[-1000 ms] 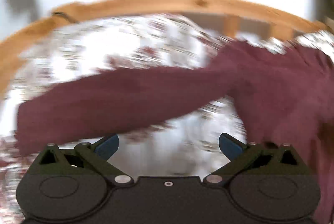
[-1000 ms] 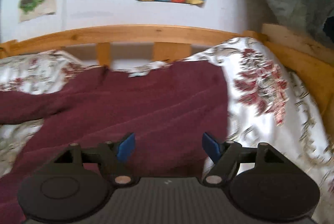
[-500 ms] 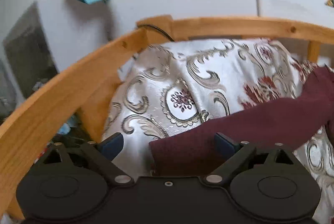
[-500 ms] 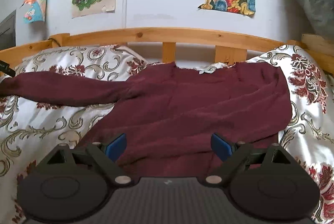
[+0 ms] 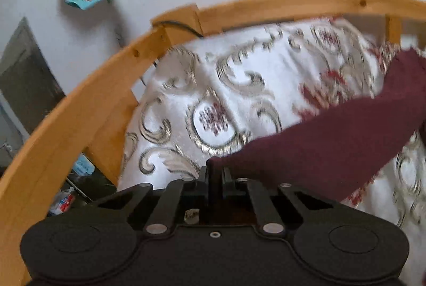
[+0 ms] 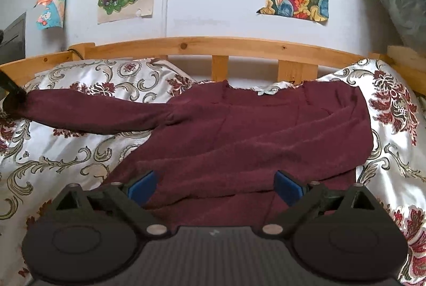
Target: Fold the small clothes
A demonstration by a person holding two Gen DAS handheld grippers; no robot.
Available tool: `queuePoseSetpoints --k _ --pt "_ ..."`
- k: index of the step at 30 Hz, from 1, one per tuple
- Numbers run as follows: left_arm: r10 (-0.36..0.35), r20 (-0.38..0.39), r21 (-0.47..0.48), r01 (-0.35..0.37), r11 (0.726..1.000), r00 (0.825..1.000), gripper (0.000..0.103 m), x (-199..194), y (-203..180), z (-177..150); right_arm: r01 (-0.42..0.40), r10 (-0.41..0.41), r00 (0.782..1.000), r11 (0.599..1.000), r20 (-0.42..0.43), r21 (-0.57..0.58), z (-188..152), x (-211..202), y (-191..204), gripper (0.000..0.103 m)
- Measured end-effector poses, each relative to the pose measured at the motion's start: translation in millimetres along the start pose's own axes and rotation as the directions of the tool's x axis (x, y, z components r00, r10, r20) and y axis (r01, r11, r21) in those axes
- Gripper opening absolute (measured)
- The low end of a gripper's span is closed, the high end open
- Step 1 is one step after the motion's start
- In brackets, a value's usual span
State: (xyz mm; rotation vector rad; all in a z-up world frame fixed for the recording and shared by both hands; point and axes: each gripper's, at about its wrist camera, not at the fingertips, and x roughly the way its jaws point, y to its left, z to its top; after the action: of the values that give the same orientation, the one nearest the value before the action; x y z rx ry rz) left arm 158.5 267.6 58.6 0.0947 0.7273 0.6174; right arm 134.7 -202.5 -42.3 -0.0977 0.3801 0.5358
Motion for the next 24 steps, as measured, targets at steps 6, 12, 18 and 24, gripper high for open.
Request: queuePoseSetpoints --k 6,12,18,24 --pt "-0.059 0.132 -0.05 0.066 0.997 0.989 0.006 -57 -21 34 0.005 -0.006 0.999 1.0 0.031 0.022 6 -6 -6 0.098" --pt "-0.218 0.318 0.022 0.223 0.975 0.923 0.006 -133 -78 83 -0.004 0.003 1.0 0.997 0.02 0.071 7 -4 -20 0.099" --pt "-0.451 0.361 0.212 0.4 0.892 0.816 0.007 -173 -164 99 -0.004 0.006 1.0 0.996 -0.021 0.092 9 -4 -34 0.099" --pt "-0.644 0.27 0.315 0.566 0.762 0.716 0.007 -173 -260 78 0.065 -0.063 0.997 0.998 -0.055 0.028 8 -8 -45 0.1"
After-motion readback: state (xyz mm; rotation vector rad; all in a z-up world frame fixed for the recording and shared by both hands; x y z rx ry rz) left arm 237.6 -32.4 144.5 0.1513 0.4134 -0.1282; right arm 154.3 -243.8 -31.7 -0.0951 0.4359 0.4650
